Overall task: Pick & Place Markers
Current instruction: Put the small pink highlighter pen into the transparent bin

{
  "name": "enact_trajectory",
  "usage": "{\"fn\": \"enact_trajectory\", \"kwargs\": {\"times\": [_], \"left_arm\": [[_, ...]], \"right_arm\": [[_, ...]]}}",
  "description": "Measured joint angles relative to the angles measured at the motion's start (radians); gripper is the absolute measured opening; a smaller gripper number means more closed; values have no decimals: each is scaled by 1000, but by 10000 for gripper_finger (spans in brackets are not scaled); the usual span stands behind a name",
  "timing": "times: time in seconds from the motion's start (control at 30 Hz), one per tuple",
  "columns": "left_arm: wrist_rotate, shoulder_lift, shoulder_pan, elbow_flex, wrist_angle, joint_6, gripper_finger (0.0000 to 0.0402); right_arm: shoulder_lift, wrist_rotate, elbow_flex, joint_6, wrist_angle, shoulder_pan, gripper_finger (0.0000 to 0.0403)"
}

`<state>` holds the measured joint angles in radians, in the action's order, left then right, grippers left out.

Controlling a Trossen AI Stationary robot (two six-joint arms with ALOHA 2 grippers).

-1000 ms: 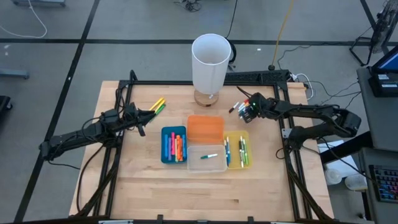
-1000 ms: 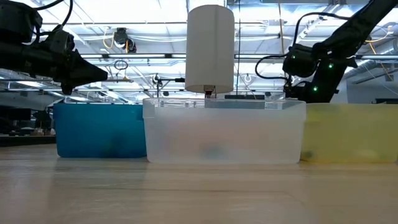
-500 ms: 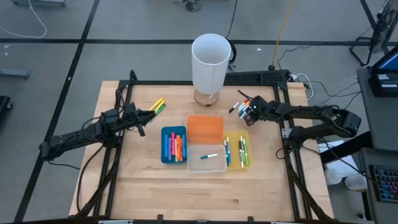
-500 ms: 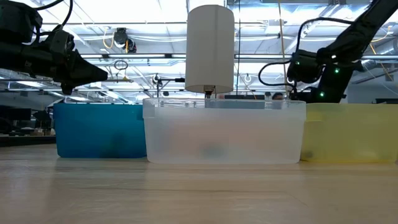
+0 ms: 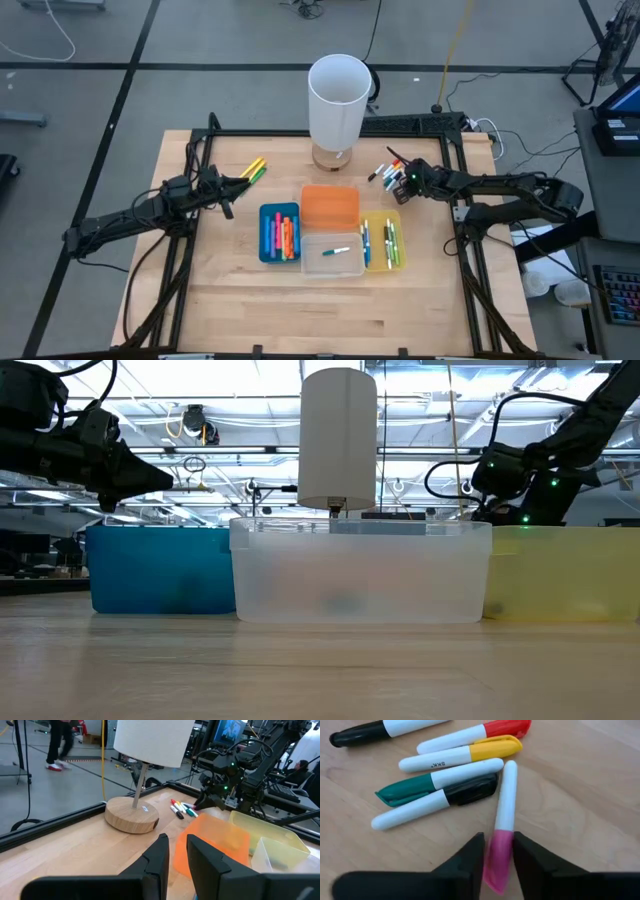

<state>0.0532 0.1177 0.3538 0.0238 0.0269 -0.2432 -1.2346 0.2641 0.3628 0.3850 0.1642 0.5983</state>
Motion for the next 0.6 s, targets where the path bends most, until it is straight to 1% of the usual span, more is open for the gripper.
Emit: {"fn": "enact_trajectory", "kwargs": {"times": [0.13,0.17,0.27,0.37,0.5,0.6], "left_arm": [[0,0,0,0,0,0,72],[0,0,0,0,0,0,72],[0,0,0,0,0,0,72],[0,0,0,0,0,0,72],[0,0,0,0,0,0,72],[0,0,0,0,0,0,72]], "right_arm": [[-1,-1,-1,-16,-1,0,38],[-1,-1,-1,-29,-7,0,34],[4,-1,-2,-55,-25,0,34],[35,-3,2,-57,-28,-3,34],[117,-14,-4,-58,-5,-30,34],[193,-8,-1,-61,-27,-56,34]]}}
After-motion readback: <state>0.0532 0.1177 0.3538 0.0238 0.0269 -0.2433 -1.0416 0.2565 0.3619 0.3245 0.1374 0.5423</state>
